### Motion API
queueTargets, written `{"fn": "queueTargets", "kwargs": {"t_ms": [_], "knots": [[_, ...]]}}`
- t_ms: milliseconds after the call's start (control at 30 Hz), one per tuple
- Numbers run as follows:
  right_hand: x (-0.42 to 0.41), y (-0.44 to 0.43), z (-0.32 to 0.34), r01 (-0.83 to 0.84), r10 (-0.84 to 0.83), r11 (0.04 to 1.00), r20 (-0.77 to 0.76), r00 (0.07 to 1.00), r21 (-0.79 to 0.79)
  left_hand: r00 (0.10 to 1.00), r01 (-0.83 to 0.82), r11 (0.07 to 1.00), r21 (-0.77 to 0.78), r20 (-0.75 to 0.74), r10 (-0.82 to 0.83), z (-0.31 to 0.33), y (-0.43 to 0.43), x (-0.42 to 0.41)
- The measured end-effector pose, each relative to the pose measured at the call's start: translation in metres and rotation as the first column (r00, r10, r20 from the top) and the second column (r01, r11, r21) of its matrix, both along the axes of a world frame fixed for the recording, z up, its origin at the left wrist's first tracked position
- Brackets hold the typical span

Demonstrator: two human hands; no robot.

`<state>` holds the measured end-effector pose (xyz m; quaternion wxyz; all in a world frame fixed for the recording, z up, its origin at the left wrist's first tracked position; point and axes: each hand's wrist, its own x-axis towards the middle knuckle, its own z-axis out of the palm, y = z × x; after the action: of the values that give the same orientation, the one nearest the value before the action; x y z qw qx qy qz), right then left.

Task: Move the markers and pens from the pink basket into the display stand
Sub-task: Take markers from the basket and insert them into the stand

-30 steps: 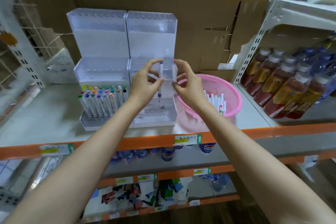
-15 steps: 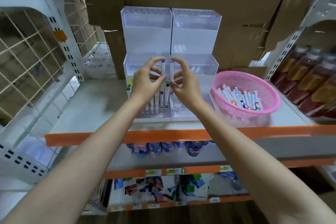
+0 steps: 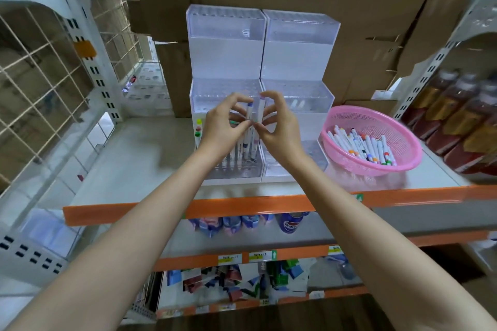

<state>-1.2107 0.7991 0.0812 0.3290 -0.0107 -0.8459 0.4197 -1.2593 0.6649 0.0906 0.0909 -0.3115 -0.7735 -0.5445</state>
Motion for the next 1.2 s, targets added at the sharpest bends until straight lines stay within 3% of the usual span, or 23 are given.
{"fn": "queueTargets", "kwargs": {"t_ms": [367, 867, 1200], "knots": [[0.004, 0.002, -0.004, 0.043, -0.043, 0.998, 0.001, 0.999, 0.041, 1.000, 0.029, 0.999, -0.019, 0.002, -0.029, -0.001, 0.000, -0.004], [0.006, 0.001, -0.015, 0.019, -0.020, 0.999, 0.013, 1.000, 0.044, 0.977, -0.047, 0.992, -0.116, -0.212, 0.022, -0.006, -0.004, -0.004], [0.006, -0.001, -0.016, 0.031, -0.032, 0.999, 0.036, 0.999, 0.030, 0.983, -0.027, 0.987, -0.156, -0.182, -0.002, -0.008, -0.007, -0.007]]}}
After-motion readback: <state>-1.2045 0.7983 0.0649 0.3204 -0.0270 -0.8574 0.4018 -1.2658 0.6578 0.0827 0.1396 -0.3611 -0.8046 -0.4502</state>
